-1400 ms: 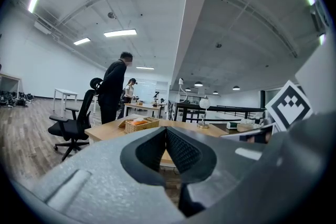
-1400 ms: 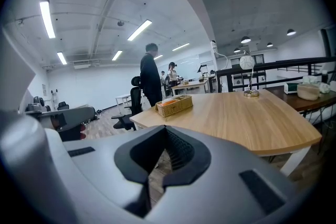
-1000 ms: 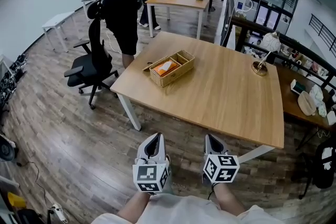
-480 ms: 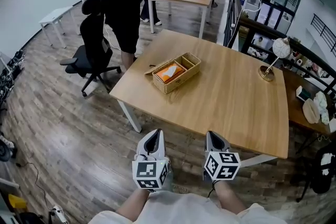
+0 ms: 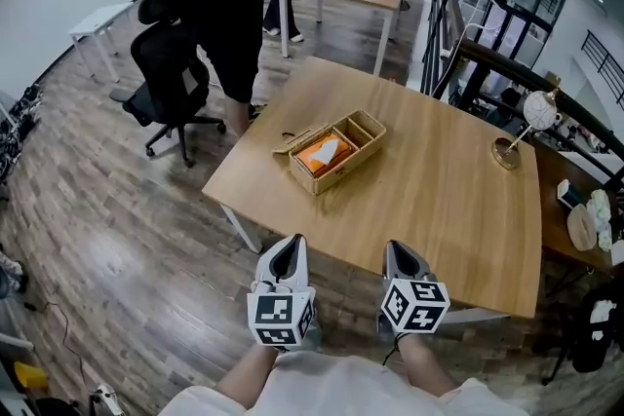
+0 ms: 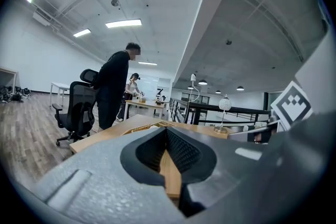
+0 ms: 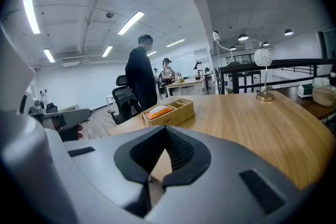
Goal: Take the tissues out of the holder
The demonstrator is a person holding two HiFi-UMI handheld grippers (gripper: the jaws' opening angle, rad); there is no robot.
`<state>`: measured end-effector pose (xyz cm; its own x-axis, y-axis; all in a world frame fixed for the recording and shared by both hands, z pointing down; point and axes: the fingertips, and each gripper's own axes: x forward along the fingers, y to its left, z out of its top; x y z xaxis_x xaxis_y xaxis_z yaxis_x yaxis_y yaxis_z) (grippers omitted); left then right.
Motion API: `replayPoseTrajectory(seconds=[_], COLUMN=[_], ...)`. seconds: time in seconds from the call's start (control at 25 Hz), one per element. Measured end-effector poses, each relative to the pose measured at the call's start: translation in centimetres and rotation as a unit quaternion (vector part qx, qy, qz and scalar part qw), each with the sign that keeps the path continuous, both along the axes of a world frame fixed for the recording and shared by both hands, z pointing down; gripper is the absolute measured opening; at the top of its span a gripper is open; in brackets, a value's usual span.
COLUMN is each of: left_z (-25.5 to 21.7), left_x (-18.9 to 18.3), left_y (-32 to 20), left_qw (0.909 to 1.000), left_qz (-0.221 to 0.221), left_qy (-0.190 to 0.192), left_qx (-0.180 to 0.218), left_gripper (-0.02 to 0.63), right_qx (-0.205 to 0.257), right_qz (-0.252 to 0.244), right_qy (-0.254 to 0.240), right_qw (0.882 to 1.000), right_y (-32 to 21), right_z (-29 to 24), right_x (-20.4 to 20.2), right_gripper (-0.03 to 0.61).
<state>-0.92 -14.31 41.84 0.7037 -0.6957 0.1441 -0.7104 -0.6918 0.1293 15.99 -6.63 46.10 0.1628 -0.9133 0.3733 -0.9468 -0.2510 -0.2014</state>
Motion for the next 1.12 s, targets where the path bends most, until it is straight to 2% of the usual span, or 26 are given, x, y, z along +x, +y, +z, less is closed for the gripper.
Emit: replayPoseTrajectory(seconds=[0.48, 1.12], left_z=[0.3, 1.1], left_x=[1.1, 3.7], left_y=[-9.0, -17.3], left_qw=[0.9999, 0.9996], left_qz=[-0.005, 0.001], left_qy=[-0.015, -0.017], left_qx=[-0.005, -0.021], left_gripper=[0.010, 0.010], right_qx=[0.003, -0.008], right_qz=[-0.005, -0.004], right_qy=[-0.012, -0.014], right_qw=[1.000, 1.000], right_y=[-9.5, -17.8], right_z=[0.0, 0.2], right_x=[1.1, 3.2], right_gripper=[0.005, 0.005])
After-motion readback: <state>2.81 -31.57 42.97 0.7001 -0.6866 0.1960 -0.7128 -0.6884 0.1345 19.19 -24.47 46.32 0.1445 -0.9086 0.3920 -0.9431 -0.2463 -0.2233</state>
